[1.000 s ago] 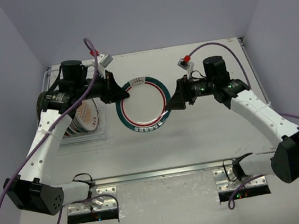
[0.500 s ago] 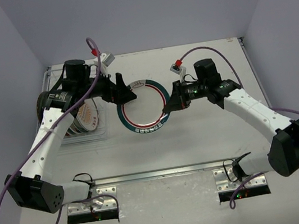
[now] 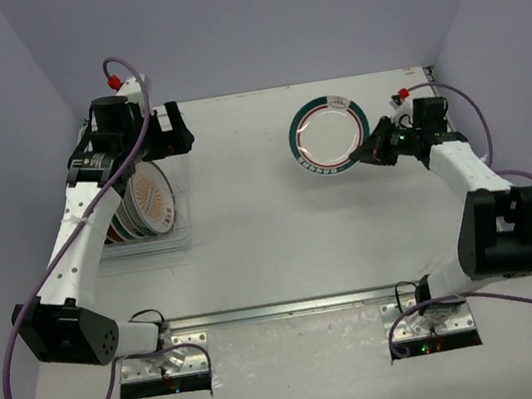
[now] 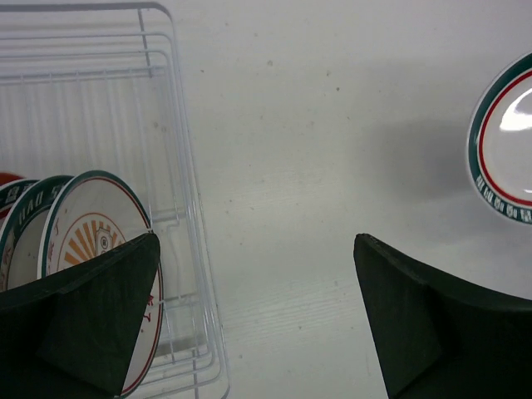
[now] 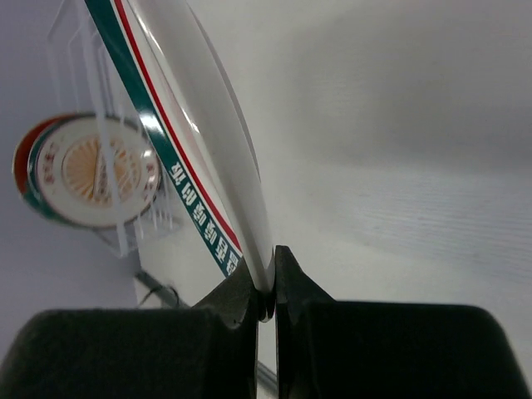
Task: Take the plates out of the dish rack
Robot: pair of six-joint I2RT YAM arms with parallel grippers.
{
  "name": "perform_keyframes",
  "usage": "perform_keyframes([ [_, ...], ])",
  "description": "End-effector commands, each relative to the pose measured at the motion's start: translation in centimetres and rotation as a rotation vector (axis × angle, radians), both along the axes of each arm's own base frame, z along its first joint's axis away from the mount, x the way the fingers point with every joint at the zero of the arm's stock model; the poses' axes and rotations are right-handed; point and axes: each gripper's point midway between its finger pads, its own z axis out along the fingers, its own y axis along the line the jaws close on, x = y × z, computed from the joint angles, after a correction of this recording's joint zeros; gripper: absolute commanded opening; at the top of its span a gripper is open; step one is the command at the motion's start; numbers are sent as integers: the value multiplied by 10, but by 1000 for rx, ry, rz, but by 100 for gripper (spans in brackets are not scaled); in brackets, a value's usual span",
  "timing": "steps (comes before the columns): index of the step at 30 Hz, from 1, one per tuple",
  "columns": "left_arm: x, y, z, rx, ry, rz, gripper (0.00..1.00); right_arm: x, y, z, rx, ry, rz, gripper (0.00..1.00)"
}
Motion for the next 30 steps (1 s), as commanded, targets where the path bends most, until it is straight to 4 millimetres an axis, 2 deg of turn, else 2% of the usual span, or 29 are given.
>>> perform_keyframes([
  [1,8,6,23,-7,-73,54,100,65,-52,10,58,12,-253,0],
  [2,8,9,26,1,-81,66,100,78,-63,8,81,26,-299,0],
  [5,8,15,31,19,-98,87,100,103,-81,-23,117,113,-388,0],
  [6,7,15,30,22,-97,89,100,114,-88,-22,133,119,-422,0],
  [9,4,17,26,28,-91,90,100,132,-99,-50,166,186,-478,0],
  [12,3,19,22,35,-84,98,100,151,-107,-57,188,197,-502,0],
  [18,5,23,18,46,-79,121,100,157,-108,-88,208,260,-505,0],
  [23,5,29,9,61,-62,143,100,152,-109,-110,211,345,-531,9],
  [24,5,30,8,65,-61,150,100,150,-109,-113,208,361,-537,16],
  [27,6,33,8,72,-59,164,100,140,-108,-118,201,410,-551,55],
  [29,6,34,7,77,-59,168,100,133,-107,-115,196,427,-557,73],
  [30,7,36,7,81,-59,174,100,129,-107,-113,188,436,-559,77],
])
